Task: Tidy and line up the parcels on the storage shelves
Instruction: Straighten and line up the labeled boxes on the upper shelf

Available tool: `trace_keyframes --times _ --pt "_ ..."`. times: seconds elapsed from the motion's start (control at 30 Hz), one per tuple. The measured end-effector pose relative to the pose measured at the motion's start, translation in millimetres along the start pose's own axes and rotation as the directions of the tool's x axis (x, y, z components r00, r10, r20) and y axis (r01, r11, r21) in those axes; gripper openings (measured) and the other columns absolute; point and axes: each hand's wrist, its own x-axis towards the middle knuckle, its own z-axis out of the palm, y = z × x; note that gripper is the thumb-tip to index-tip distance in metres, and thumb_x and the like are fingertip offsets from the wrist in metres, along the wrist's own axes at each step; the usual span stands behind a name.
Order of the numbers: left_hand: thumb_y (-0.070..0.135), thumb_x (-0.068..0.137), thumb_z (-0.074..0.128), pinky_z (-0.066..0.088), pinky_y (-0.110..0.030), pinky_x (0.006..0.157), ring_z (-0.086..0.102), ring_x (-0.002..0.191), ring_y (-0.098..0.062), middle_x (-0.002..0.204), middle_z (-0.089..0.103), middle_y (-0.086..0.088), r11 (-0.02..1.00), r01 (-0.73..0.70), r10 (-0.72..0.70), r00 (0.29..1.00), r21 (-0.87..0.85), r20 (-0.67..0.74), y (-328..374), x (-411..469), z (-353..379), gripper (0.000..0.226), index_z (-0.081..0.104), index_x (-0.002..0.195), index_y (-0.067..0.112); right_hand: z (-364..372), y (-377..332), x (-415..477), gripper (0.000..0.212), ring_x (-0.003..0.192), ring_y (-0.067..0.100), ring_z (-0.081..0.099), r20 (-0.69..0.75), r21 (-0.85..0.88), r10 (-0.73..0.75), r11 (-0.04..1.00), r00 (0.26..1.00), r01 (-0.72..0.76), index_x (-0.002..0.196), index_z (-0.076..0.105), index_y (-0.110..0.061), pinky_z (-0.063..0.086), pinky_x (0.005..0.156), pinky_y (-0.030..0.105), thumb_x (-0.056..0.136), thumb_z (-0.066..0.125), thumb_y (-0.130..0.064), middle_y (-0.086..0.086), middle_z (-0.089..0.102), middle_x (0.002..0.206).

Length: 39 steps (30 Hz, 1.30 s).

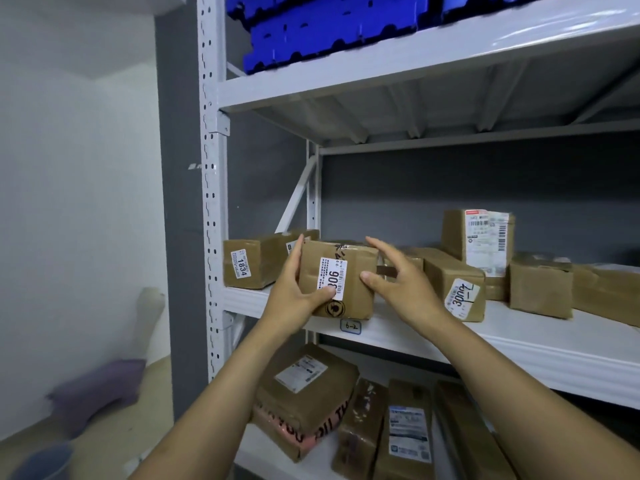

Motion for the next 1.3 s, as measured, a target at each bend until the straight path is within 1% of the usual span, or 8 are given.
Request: trace_keyframes --times 0.07,0.17,0.3,0.47,0.63,0.8,1.07,1.3 --pt "0.005 0.081 0.073 0.052 -0.021 0.089 0.054 0.112 0.006 0.136 0.05 0.013 1.0 0.013 -0.013 0.999 0.006 -0.029 -8.6 4.8 -2.7 0.099 0.013 0.152 0.038 4.5 2.7 6.1 0.06 0.13 0.005 0.038 0.049 -0.114 -0.019 0.993 0.999 0.025 0.139 0.044 -0.041 0.036 0.108 0.032 0.087 0.069 -0.023 -0.011 0.037 0.149" --pt "0.007 0.082 0.073 0.049 -0.011 0.08 0.051 0.1 0.02 0.119 0.051 0.026 0.997 0.011 -0.008 0.999 0.07 -0.046 -18.4 11.4 -5.6 0.093 0.018 0.151 0.038 11.6 8.4 14.6 0.062 0.126 0.008 0.04 0.074 -0.234 -0.072 0.968 0.995 0.088 0.137 0.045 -0.039 0.041 0.106 0.04 0.083 0.073 -0.027 -0.012 0.037 0.147" --pt "0.019 0.082 0.075 0.046 -0.026 0.1 0.051 0.113 0.002 0.134 0.052 0.01 0.966 -0.014 0.045 0.992 0.257 -0.115 -28.6 28.5 -19.9 0.085 0.025 0.15 0.032 28.4 9.2 35.9 0.061 0.13 0.016 0.037 0.105 -0.391 -0.075 0.914 0.992 0.11 0.137 0.042 -0.04 0.036 0.107 0.039 0.084 0.07 -0.038 -0.011 0.038 0.144" --pt "0.042 0.085 0.068 0.02 -0.033 0.113 0.026 0.139 -0.019 0.151 0.034 0.0 0.681 -0.103 0.25 0.963 0.725 -0.098 -50.9 60.7 -61.2 0.077 0.029 0.15 0.028 58.6 6.0 60.0 0.059 0.124 0.017 0.04 0.174 -0.401 -0.057 0.908 0.983 0.123 0.139 0.04 -0.036 0.036 0.103 0.032 0.087 0.067 -0.04 -0.008 0.033 0.137" --pt "0.045 0.098 0.043 0.005 -0.046 0.12 0.004 0.148 -0.028 0.16 0.016 -0.005 0.409 -0.092 0.124 0.991 0.908 0.045 -75.9 98.0 -92.2 0.065 0.016 0.153 0.026 74.9 10.7 77.9 0.056 0.124 0.02 0.044 0.142 -0.426 -0.026 0.901 0.99 0.085 0.137 0.04 -0.034 0.041 0.102 0.034 0.088 0.066 -0.038 -0.004 0.033 0.141" --pt "0.027 0.097 0.052 0.021 -0.04 0.115 0.033 0.134 -0.026 0.142 0.045 -0.003 0.52 -0.213 0.239 0.966 0.827 0.098 -90.0 110.7 -104.9 0.048 0.041 0.143 0.022 85.8 18.5 86.4 0.055 0.126 0.018 0.043 0.134 -0.402 -0.061 0.909 0.989 0.111 0.138 0.04 -0.033 0.038 0.104 0.031 0.089 0.065 -0.037 -0.006 0.034 0.143" --pt "0.011 0.101 0.038 0.025 -0.038 0.113 0.034 0.13 -0.021 0.137 0.049 -0.002 0.66 -0.257 0.291 0.954 0.706 0.076 -103.9 115.7 -115.3 0.042 0.046 0.14 0.022 100.8 21.8 95.3 0.048 0.126 0.013 0.033 0.052 -0.444 -0.152 0.882 0.987 0.16 0.13 0.048 -0.036 0.031 0.098 0.028 0.086 0.064 -0.045 -0.014 0.047 0.135" --pt "0.065 0.079 0.047 0.013 -0.048 0.117 0.008 0.141 -0.024 0.146 0.026 0.001 0.66 -0.199 0.145 0.98 0.724 0.137 -100.7 111.1 -109.2 0.07 0.021 0.143 0.055 98.1 26.6 100.5 0.031 0.119 0.011 0.037 0.022 -0.372 -0.185 0.911 0.983 0.179 0.119 0.057 -0.039 0.03 0.09 0.026 0.088 0.063 -0.041 -0.02 0.054 0.123"
